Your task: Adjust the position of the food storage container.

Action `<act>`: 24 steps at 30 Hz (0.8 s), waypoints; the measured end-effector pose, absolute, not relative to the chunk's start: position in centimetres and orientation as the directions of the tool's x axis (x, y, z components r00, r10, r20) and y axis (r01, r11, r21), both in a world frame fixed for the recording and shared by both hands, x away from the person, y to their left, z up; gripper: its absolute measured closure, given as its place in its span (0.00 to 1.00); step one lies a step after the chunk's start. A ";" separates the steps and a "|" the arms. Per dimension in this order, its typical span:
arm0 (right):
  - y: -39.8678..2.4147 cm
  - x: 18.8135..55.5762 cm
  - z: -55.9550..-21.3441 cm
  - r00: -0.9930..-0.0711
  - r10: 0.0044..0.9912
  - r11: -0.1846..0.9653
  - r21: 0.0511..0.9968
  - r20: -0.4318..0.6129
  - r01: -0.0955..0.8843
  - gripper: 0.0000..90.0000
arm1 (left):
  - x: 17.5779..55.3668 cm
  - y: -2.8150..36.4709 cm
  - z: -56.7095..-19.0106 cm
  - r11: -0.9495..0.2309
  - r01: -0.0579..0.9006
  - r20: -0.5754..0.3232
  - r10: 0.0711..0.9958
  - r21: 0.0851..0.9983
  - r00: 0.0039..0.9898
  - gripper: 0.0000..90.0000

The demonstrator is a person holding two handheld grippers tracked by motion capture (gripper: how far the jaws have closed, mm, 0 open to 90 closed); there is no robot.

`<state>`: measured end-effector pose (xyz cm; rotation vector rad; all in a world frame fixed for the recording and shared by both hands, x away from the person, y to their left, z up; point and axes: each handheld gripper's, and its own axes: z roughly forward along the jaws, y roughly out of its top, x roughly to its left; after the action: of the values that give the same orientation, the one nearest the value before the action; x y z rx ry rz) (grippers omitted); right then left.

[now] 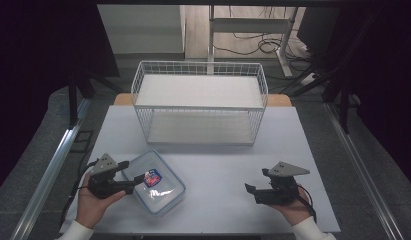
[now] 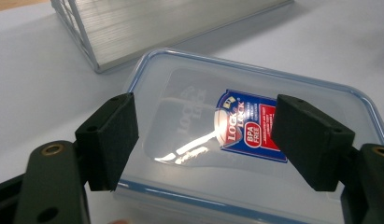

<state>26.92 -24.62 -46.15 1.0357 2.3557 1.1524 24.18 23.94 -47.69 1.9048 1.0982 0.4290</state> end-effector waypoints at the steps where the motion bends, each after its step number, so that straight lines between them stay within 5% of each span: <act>1: -24.7 27.0 -46.2 -0.686 0.727 0.414 0.781 0.026 0.468 0.21 | 24.2 23.9 -47.7 -0.234 0.526 -0.115 0.828 0.818 0.549 0.25; 24: -24.0 28.3 -46.1 -0.684 0.729 0.435 0.763 0.012 0.478 0.24 | 22.7 24.5 -47.0 -0.247 0.529 -0.124 0.813 0.812 0.569 0.28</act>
<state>28.27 -24.03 -46.08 1.0357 2.3724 1.1078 22.65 24.51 -47.02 1.9242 1.0816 0.4075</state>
